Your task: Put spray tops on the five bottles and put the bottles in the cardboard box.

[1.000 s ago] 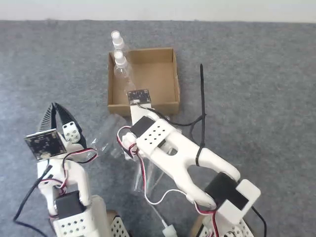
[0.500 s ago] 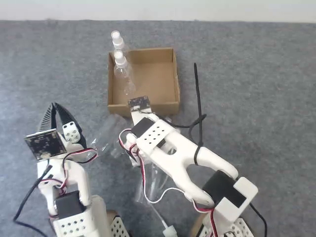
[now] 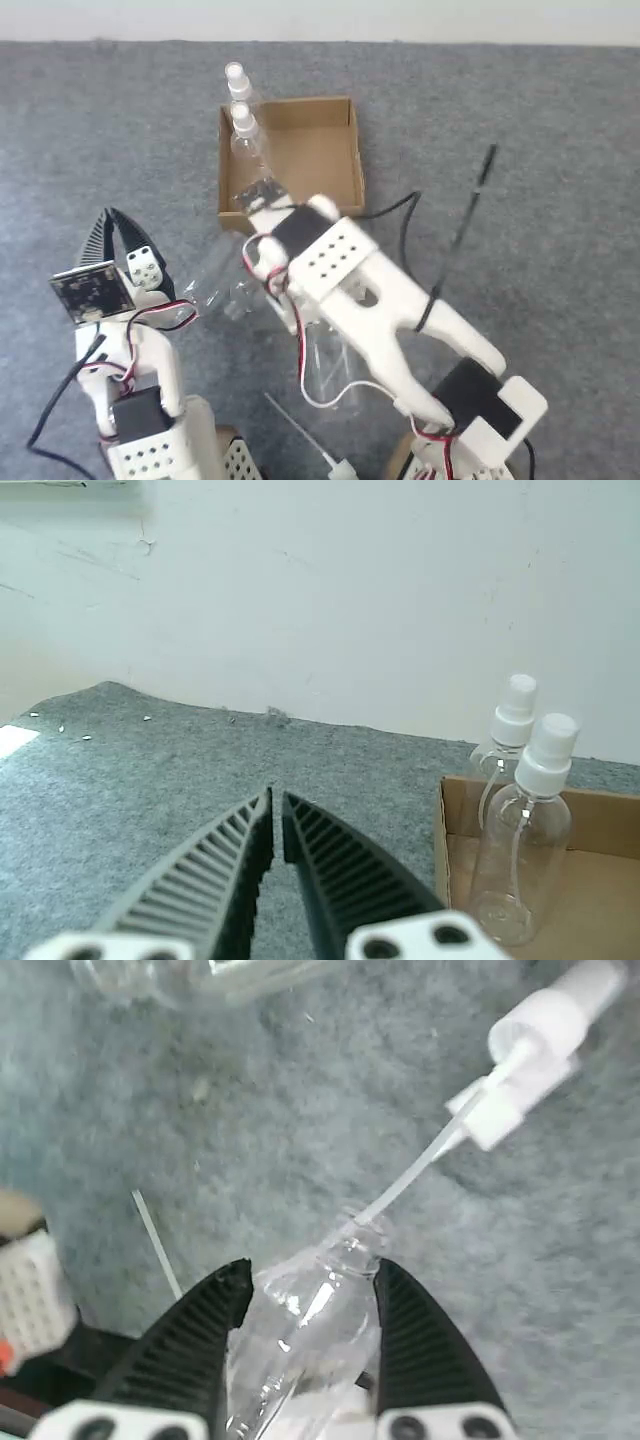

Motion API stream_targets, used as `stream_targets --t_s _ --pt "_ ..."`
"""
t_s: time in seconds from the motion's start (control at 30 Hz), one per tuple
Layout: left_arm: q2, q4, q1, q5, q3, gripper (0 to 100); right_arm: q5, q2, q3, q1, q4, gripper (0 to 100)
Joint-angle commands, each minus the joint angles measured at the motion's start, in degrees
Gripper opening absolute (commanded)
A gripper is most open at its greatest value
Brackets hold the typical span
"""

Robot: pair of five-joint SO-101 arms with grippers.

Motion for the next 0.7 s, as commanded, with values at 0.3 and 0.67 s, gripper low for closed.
stream_targets --t_s 0.3,0.67 --pt "-0.9 -2.1 -0.1 0.1 0.0 1 19.2 -14.4 -9.0 10.4 4.9 0.4" --pt "-0.9 -2.1 -0.1 0.1 0.0 1 28.9 -21.1 -8.7 21.3 5.0 0.6"
